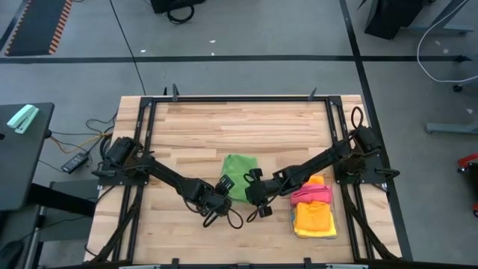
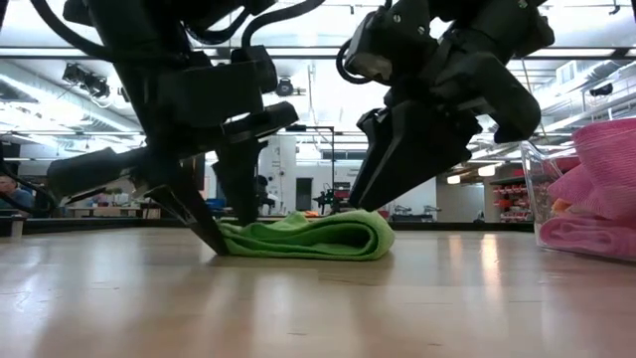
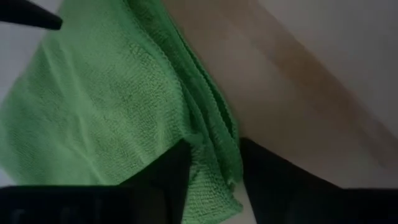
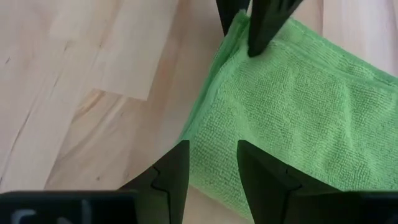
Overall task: Fold microfiber towels
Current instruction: Fold the green towel
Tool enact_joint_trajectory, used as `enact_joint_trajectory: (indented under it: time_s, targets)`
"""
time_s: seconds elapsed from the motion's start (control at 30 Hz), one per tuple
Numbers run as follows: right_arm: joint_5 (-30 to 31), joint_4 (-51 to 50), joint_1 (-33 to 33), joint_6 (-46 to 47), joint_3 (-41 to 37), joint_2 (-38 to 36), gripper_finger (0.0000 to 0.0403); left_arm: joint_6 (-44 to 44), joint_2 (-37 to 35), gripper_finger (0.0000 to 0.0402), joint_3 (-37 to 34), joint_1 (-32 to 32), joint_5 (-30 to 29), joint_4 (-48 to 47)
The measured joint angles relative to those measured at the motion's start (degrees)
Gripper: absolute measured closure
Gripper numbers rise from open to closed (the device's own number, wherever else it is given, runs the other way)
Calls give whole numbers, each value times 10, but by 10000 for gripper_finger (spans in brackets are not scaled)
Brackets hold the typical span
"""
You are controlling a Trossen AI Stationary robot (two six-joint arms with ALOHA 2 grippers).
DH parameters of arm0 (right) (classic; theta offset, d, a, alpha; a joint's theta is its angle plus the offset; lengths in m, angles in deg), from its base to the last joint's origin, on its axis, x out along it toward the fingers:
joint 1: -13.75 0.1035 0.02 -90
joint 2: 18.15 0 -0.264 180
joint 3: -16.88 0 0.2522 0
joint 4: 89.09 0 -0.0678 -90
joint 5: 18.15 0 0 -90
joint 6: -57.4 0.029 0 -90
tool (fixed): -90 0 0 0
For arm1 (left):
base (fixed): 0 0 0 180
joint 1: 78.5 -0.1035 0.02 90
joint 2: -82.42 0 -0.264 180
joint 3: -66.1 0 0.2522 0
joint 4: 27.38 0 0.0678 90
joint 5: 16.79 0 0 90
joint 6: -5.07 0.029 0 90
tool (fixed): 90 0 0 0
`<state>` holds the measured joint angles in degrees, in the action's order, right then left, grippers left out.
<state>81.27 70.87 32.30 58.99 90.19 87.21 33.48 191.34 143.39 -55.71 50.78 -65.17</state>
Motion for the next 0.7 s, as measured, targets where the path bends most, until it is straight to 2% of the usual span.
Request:
enact_joint_trajectory:
  time_s: [0.2, 0.27, 0.37, 0.5, 0.6, 0.7]
  targets:
    - [-3, 9, 10, -3, 0, 0, 260, -92, 1, 363, -2, -1, 5, 1]
    - [-4, 27, 18, -4, 0, 0, 260, -127, 1, 387, -2, -3, 15, 3]
    - [0, 65, 31, -5, 0, 0, 260, -186, -4, 379, -2, -3, 34, 5]
    - [40, 71, 47, 4, 1, 0, 256, -264, -20, 381, -2, -3, 91, 19]
    - [47, 68, 55, 20, 1, 0, 240, -322, -35, 389, -2, -1, 126, 41]
    - [59, 71, 68, 28, 1, 7, 212, -385, -45, 388, -2, 3, 127, 52]
